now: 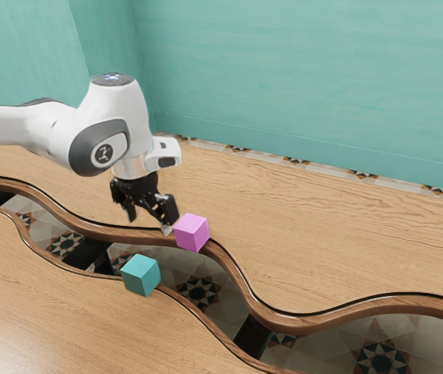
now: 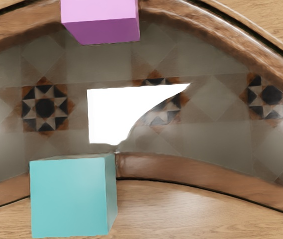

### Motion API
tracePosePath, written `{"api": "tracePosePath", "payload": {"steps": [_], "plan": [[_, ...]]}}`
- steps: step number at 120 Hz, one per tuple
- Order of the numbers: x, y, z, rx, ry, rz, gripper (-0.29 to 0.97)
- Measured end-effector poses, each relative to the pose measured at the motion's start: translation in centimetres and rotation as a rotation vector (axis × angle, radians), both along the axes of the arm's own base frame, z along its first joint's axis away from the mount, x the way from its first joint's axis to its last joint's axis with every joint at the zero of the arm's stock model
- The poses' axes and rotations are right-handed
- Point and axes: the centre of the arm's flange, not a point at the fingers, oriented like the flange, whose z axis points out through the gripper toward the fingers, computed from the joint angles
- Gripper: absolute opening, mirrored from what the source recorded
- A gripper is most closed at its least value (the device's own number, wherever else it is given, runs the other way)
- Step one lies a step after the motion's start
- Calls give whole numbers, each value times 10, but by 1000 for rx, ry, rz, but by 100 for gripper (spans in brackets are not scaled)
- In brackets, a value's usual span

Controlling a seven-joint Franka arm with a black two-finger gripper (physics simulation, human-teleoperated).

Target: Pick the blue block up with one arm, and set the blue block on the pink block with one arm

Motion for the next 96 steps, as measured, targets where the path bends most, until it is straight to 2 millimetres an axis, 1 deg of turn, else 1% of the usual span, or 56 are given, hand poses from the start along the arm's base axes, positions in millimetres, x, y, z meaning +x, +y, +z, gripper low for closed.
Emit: {"api": "tracePosePath", "payload": {"steps": [4, 16, 28, 43, 49, 58, 72, 91, 96], "plan": [[-4, -1, -7, 0, 5, -3, 68], [-23, -3, -28, 3, 13, -11, 68], [-36, 1, -38, 3, 2, -9, 68], [-43, 10, -44, -1, -18, -6, 68], [-45, 17, -47, -3, -22, 2, 68], [-45, 22, -50, -6, -25, 5, 68], [-45, 30, -61, -9, -19, 10, 68], [-39, 43, -87, -13, 10, 26, 68], [-38, 46, -91, -12, 11, 27, 68]]}}
